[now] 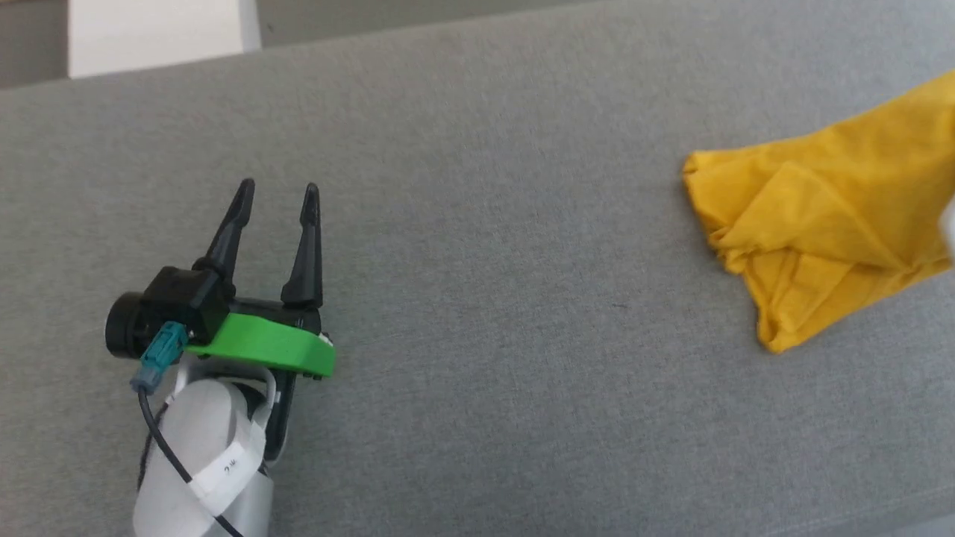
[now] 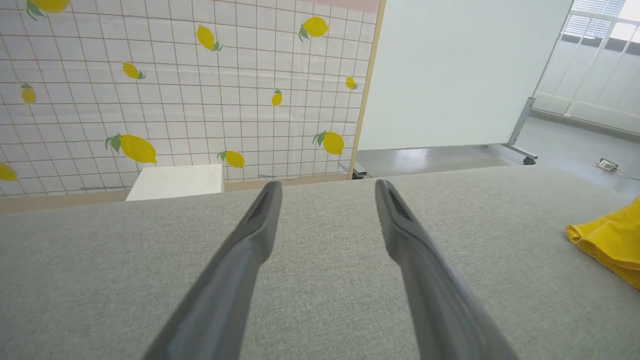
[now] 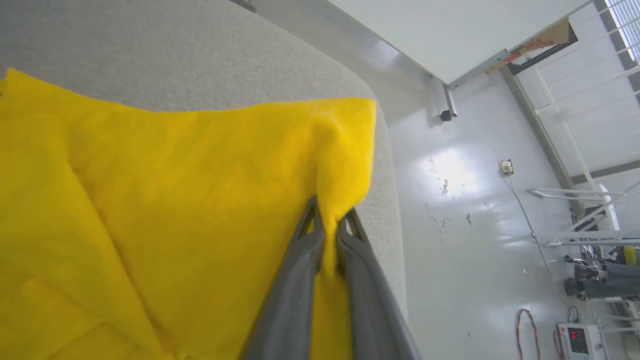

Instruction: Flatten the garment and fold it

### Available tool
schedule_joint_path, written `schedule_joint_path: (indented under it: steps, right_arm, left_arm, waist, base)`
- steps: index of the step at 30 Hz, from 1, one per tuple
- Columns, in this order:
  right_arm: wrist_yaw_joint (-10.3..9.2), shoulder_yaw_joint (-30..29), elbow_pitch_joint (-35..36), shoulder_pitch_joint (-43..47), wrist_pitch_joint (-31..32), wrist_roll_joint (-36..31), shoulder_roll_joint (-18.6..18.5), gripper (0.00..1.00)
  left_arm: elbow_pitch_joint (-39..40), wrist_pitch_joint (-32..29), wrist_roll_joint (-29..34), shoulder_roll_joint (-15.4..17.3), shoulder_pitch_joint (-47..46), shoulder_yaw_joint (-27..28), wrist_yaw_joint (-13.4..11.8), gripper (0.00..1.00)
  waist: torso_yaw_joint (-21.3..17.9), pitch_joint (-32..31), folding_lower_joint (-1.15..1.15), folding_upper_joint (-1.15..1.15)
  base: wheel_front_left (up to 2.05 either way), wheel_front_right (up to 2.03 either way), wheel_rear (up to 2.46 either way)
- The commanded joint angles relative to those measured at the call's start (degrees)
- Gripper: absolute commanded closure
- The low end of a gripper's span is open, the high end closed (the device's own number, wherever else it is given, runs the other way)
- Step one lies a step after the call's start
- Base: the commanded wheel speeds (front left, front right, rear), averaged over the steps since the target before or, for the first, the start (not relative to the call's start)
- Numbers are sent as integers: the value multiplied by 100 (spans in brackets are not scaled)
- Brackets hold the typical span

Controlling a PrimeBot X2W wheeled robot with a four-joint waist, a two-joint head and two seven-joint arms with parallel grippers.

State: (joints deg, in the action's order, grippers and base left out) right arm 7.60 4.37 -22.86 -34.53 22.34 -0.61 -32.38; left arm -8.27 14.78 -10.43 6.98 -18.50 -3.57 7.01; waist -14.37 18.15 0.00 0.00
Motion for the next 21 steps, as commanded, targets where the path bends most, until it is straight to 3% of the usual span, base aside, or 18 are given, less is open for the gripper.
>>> schedule_joint_path:
  steps: [1,12,21]
  right_arm:
    - [-11,-134,-145,-154,-114,-92,-91,100]
    - [-11,-1631,-946,-755,-887,-932,-170,100]
    - [-11,-2456,-1286,-983,-1273,-1689,125,100]
  left_arm:
    - [66,15,67,83,-140,-23,17,0]
    - [526,-228,127,420,-402,-108,20,0]
    - [648,-293,102,512,-329,-106,-20,0]
  waist:
    - [-286,669,0,0]
    - [-157,1386,0,0]
    - [-106,1370,0,0]
  base:
    - [0,0,0]
    - [0,0,0]
    - [0,0,0]
